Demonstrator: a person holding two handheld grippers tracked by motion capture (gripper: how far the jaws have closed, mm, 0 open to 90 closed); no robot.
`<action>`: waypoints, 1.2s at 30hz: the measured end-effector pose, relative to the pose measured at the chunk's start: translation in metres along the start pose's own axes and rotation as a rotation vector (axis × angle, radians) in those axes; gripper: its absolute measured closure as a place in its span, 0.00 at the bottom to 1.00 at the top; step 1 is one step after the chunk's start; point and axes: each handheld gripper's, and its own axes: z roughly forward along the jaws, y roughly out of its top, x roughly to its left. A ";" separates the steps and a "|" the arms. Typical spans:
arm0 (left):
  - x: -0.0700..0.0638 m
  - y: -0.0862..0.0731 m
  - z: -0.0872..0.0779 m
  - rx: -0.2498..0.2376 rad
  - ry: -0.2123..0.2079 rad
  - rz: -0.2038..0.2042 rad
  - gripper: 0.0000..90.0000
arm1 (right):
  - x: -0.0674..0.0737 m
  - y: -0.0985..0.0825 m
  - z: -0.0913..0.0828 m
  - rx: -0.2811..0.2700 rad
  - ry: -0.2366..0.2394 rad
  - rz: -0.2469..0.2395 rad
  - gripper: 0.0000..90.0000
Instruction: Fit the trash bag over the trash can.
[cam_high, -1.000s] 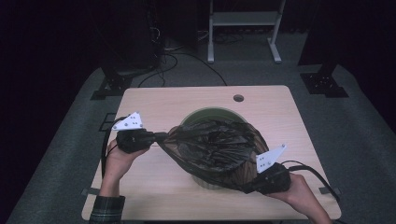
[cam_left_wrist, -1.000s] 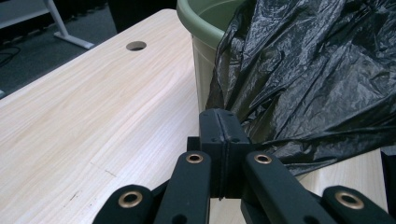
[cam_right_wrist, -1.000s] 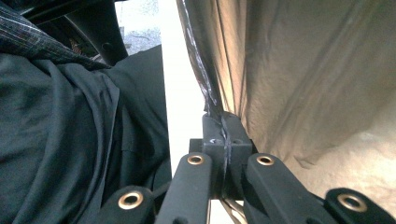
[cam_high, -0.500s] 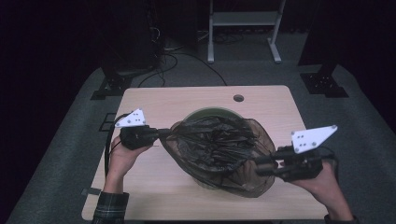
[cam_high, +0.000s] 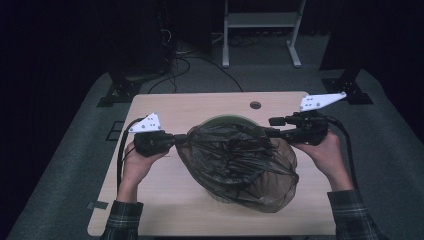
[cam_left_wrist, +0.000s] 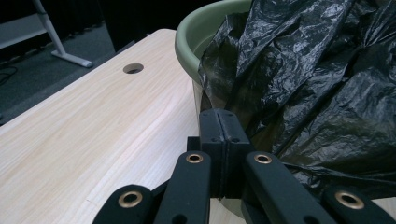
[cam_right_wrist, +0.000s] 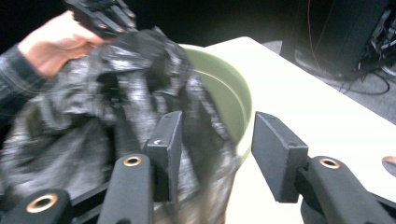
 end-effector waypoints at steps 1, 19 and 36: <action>0.001 0.001 0.001 -0.001 -0.001 0.004 1.00 | -0.005 -0.001 0.007 0.007 -0.009 0.005 0.82; 0.020 0.008 0.019 0.022 0.061 0.014 1.00 | -0.050 -0.002 0.035 0.002 -0.206 0.086 1.00; 0.027 -0.040 0.042 0.152 0.051 -0.017 1.00 | -0.061 -0.042 0.083 0.150 -0.249 0.123 1.00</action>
